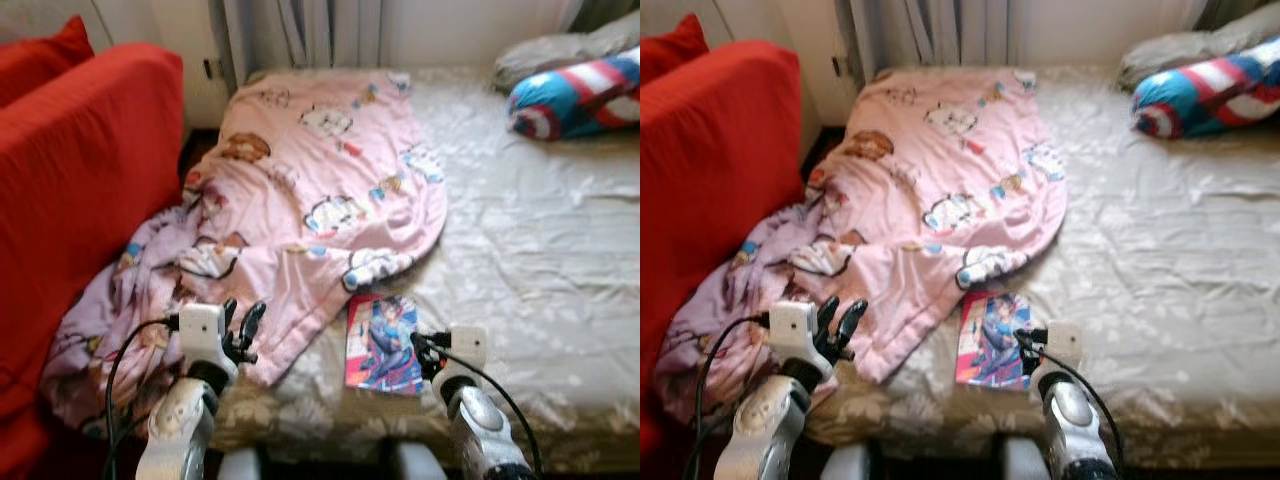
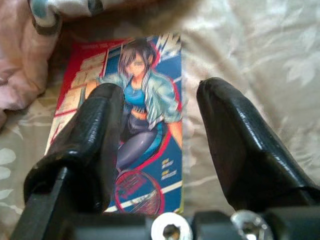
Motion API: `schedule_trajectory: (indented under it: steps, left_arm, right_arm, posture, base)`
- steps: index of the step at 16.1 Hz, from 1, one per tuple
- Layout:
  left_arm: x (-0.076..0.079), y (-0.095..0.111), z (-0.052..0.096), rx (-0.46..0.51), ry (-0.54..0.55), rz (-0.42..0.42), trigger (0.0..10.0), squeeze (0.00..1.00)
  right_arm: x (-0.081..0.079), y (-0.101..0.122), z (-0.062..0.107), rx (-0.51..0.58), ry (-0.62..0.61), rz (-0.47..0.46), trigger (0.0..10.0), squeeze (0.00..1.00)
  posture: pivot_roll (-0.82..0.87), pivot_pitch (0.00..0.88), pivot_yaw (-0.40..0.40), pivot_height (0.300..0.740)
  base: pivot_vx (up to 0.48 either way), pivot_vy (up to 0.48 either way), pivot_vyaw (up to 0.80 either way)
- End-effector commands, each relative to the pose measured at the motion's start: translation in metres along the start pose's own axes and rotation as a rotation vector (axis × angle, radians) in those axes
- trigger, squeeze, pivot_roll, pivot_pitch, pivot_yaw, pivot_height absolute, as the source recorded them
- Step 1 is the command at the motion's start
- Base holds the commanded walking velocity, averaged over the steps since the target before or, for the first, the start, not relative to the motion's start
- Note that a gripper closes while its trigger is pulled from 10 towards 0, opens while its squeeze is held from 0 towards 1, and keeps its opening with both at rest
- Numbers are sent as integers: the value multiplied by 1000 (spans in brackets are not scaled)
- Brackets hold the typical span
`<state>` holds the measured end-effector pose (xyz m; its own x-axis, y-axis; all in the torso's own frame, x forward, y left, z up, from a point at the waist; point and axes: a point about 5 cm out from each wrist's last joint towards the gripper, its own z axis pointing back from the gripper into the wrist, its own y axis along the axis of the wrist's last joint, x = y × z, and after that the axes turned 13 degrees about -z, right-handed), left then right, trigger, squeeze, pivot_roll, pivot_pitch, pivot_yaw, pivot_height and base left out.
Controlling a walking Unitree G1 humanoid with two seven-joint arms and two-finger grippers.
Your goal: Clean up the room
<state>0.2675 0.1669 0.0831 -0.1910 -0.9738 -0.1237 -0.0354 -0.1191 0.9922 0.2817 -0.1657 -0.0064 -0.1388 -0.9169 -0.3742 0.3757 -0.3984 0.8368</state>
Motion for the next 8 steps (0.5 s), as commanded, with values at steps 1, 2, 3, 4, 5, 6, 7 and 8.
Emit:
schedule_trajectory:
  steps: [1,2,3,4,5,6,7,8]
  left_arm:
    - [-6,1,0,-11,14,-14,10000,0]
    - [-8,-2,2,-36,14,-37,10000,0]
    - [-9,-1,5,-33,16,-36,10000,0]
    - [-12,1,10,-33,16,-41,10000,0]
    - [-15,2,15,-40,17,-47,10000,0]
    - [-17,1,20,-47,15,-53,10000,0]
    - [-19,1,28,-57,6,-56,10000,0]
    - [-20,1,37,-69,-8,-56,10000,0]
  right_arm:
    - [1,-7,0,-33,-34,-38,10000,0]
    - [0,-9,0,-37,-51,-52,10000,0]
    - [0,-10,1,-35,-57,-56,10000,0]
    - [1,-11,1,-31,-68,-62,10000,0]
    - [2,-10,1,-23,-83,-70,10000,0]
    - [3,-10,1,-17,-87,-79,10000,0]
    - [3,-9,1,-5,-93,-88,10000,0]
    - [4,-8,1,4,-96,-95,10000,0]
  posture:
    - [74,172,34,627]
    - [96,189,46,627]
    - [116,206,59,627]
    - [125,215,66,627]
    - [132,229,74,627]
    - [135,234,75,627]
    - [142,248,77,627]
    - [146,253,78,627]
  base:
    - [0,0,0]
    - [0,0,0]
    - [0,0,0]
    - [0,0,0]
    - [0,0,0]
    - [0,0,0]
    - [0,0,0]
    - [0,0,0]
